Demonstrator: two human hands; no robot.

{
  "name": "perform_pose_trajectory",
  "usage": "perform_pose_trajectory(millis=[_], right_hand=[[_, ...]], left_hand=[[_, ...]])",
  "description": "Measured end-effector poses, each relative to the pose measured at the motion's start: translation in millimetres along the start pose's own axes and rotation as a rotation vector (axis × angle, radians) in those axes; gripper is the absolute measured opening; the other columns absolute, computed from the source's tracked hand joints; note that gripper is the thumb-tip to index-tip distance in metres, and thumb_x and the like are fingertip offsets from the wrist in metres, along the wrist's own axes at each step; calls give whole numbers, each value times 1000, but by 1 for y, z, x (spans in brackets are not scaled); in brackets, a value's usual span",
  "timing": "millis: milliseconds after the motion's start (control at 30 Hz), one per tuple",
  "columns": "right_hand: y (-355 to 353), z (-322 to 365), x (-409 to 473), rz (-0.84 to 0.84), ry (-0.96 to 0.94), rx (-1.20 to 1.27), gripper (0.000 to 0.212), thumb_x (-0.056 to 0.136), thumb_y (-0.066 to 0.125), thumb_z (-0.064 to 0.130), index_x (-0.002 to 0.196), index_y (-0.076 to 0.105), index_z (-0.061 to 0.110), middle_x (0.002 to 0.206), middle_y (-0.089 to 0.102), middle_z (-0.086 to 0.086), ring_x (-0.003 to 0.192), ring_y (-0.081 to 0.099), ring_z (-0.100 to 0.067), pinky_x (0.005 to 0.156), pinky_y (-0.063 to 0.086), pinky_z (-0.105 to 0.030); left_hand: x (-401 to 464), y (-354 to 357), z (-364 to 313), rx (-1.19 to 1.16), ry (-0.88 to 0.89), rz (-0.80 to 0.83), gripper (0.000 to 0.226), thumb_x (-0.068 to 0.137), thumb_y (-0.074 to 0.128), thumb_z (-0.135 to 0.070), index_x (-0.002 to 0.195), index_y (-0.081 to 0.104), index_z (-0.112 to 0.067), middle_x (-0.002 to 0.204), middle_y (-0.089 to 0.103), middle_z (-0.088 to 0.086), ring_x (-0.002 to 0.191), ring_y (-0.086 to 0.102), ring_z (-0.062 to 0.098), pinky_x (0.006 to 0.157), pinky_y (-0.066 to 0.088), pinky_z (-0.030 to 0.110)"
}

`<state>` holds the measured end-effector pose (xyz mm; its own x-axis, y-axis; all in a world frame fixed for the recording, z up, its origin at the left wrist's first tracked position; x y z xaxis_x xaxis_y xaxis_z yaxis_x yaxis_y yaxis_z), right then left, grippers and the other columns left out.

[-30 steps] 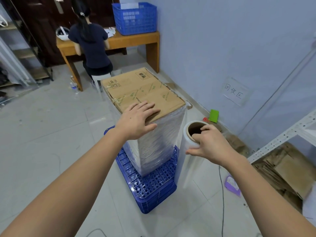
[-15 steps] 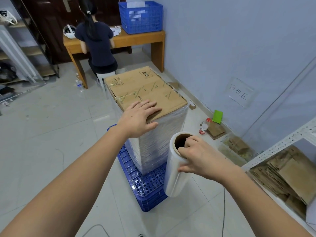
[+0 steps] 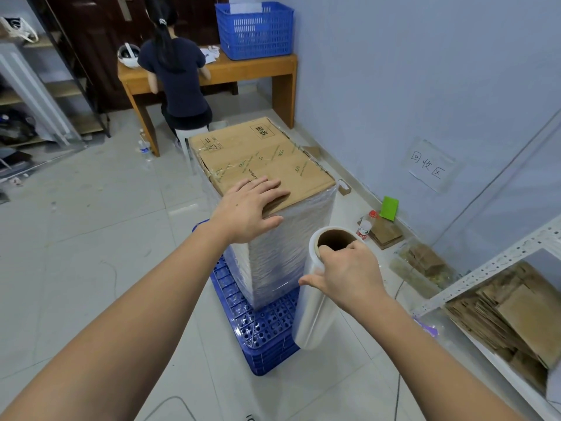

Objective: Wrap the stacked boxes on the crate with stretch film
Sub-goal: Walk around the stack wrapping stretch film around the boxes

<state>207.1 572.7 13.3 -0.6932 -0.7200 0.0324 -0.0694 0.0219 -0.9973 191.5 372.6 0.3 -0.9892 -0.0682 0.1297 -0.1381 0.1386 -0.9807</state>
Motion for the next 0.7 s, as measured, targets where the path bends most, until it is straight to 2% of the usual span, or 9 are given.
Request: perform_pose_trajectory(millis=[67,133,200,333,433,567,700], right_hand=[[0,6,2,-69,-85,85,45,85,52,70,84,49,25,79,65,3,86,55,-22,82,38,-30],[1,17,4,-131,-222,117,43,81,60,64,74,44,25,65,62,4,78,54,-22,86,44,-32],[9,30,4,-79,-362,114,40,81,60,61,72,48,24,63,61,6,74,55,-20,95,41,-31],[7,55,-2,-53,-618,114,42,76,66,58,70,38,28,56,53,10,64,55,-16,101,39,-30],[4,63,-3,-64,-673,161,39,73,71,58,69,46,28,55,53,9,60,56,-15,102,40,-32],[6,65,-10,-73,-673,182,37,74,71,59,70,53,27,60,44,13,64,53,-13,104,40,-33],[8,54,-10,-68,-615,162,41,71,70,63,69,50,27,68,41,10,75,43,-13,92,46,-35]], left_hand=[[0,0,0,2,1,1,64,99,46,-65,159,29,-46,170,22,-15,158,13,11,126,3,39],[0,-1,-1,10,3,4,64,100,46,-65,159,29,-47,170,22,-15,158,12,11,127,4,39],[-1,0,-2,11,7,10,64,100,45,-65,159,28,-46,170,21,-15,158,12,11,127,4,40],[-1,0,-2,10,12,9,65,100,44,-65,159,28,-46,170,21,-14,158,11,11,128,5,41],[-1,0,-1,9,9,4,64,100,44,-65,159,28,-46,170,21,-14,158,11,11,128,5,40],[-1,1,-1,12,10,2,64,100,45,-64,159,29,-46,170,22,-14,158,12,11,127,5,40],[0,1,-1,9,15,-1,64,100,45,-65,159,28,-46,170,22,-13,158,13,12,127,5,40]])
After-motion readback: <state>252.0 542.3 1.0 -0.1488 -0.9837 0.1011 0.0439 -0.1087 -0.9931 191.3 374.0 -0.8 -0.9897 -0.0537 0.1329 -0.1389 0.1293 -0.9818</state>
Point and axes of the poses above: each hand's wrist, its own x-axis towards the middle knuckle, its own y-axis out of the palm, z = x × y, the point moved 9 cm from there along x, towards the middle knuckle
